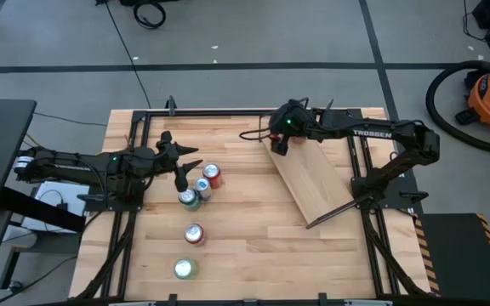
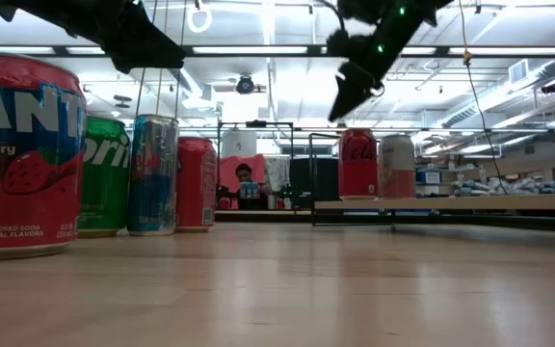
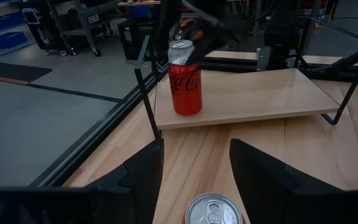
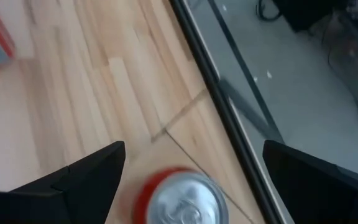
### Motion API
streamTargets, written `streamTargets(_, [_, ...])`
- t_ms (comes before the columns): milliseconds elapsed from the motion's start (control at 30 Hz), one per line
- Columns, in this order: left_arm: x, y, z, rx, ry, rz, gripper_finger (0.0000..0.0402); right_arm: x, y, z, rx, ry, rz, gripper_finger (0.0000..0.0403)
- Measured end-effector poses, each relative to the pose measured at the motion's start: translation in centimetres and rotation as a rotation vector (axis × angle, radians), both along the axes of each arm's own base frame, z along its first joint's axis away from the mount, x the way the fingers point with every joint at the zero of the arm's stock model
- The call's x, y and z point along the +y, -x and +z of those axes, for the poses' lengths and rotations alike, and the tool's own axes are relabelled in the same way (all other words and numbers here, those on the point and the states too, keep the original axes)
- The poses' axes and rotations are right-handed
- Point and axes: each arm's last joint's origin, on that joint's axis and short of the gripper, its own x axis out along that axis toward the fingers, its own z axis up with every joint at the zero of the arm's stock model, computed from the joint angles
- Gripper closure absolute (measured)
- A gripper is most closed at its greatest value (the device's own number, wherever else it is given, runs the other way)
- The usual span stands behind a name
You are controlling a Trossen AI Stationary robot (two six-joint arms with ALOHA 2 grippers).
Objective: Place canned beverage on shelf
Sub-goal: Put the top orange soda can on the shelf
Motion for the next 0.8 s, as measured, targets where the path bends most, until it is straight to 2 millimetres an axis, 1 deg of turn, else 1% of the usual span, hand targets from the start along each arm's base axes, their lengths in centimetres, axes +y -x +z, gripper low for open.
streamTargets(67, [0.0, 0.0, 0.0, 0.000, 0.000, 0.000, 0.0207, 1.0, -0.4, 0.5, -0.021, -0.005, 0.044, 0.0011])
streamTargets(200, [0.0, 0.0, 0.0, 0.000, 0.000, 0.000, 0.0207, 3.5, -1.1, 0.4, -0.019, -0.035, 0.150, 0.0014])
streamTargets(300, [0.0, 0.0, 0.0, 0.000, 0.000, 0.000, 0.0207, 5.4, -1.3, 0.0, -0.010, -0.045, 0.201, 0.0020])
streamTargets(367, [0.0, 0.0, 0.0, 0.000, 0.000, 0.000, 0.0207, 6.2, -1.3, -0.6, 0.002, -0.035, 0.180, 0.0025])
streamTargets(433, [0.0, 0.0, 0.0, 0.000, 0.000, 0.000, 0.0207, 6.6, -1.4, -1.4, 0.013, -0.030, 0.137, 0.0029])
streamTargets(567, [0.0, 0.0, 0.0, -0.001, 0.001, 0.001, 0.0207, 6.5, -1.5, -3.4, 0.033, -0.024, 0.070, 0.0030])
streamTargets(667, [0.0, 0.0, 0.0, -0.003, 0.004, 0.001, 0.0207, 6.5, -2.0, -4.4, 0.035, -0.034, 0.046, 0.0031])
streamTargets(800, [0.0, 0.0, 0.0, -0.002, 0.005, 0.001, 0.0207, 6.4, -2.6, -5.8, 0.083, -0.048, 0.035, 0.0031])
